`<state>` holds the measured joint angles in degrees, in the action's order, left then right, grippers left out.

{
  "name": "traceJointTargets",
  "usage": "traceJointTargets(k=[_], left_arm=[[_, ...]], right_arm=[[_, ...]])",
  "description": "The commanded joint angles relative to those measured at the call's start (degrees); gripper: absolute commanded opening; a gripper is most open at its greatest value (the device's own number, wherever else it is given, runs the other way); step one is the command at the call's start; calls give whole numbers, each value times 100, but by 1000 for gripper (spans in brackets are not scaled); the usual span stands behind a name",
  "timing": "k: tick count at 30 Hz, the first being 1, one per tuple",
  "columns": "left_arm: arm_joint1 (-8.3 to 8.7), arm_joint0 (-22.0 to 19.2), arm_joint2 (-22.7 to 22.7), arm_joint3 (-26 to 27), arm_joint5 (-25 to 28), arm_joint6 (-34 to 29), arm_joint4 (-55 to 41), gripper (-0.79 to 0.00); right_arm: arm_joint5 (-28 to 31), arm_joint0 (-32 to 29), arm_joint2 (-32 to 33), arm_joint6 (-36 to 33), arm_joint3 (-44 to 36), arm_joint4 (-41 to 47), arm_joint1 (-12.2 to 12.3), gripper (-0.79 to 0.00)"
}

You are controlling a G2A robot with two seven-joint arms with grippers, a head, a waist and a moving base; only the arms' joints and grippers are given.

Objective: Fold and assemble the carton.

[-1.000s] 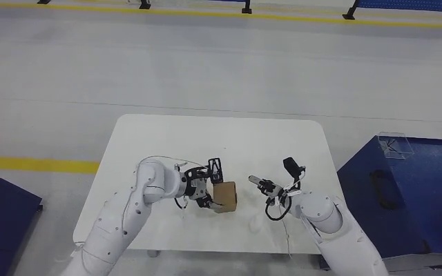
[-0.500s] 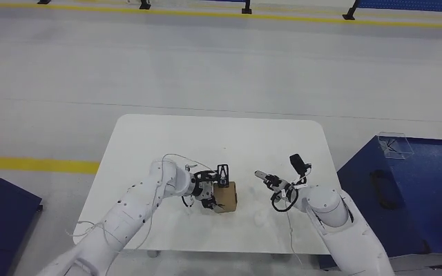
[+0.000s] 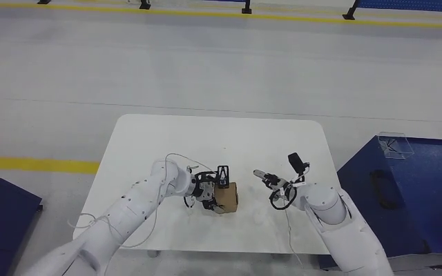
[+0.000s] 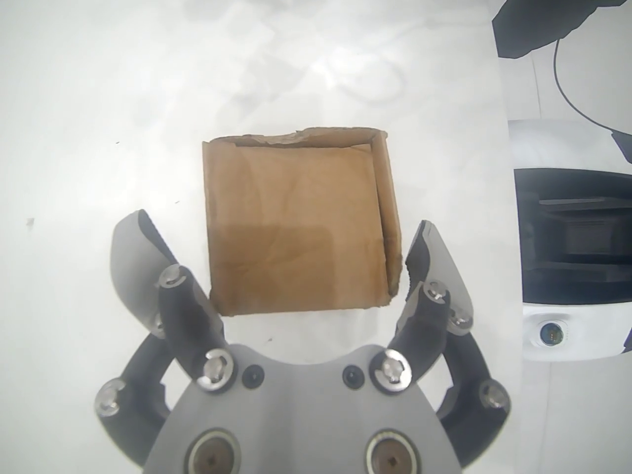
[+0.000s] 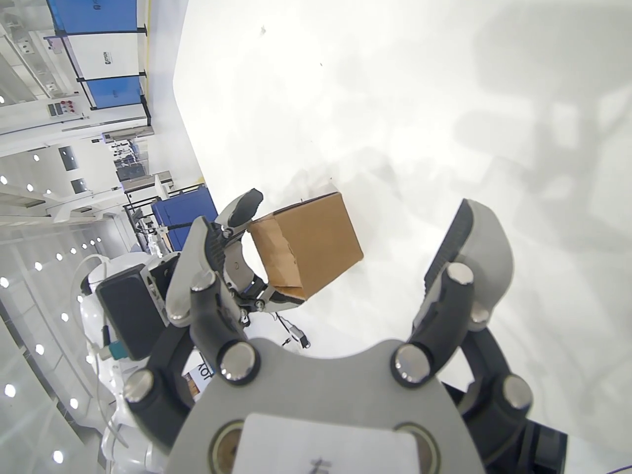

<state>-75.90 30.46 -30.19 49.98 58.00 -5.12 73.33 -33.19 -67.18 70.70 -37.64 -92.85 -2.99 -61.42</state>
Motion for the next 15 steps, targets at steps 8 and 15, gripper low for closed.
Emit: traceJointTargets(k=[8,15], left_arm=[[41,-90,164,-26,0,134,-7,-736],[54,-107,141,35,-51,142,75,-785]], right_arm=[[-54,32,-36,-29,0,-65,0,0],[-54,32,-36,-29,0,-65,0,0]])
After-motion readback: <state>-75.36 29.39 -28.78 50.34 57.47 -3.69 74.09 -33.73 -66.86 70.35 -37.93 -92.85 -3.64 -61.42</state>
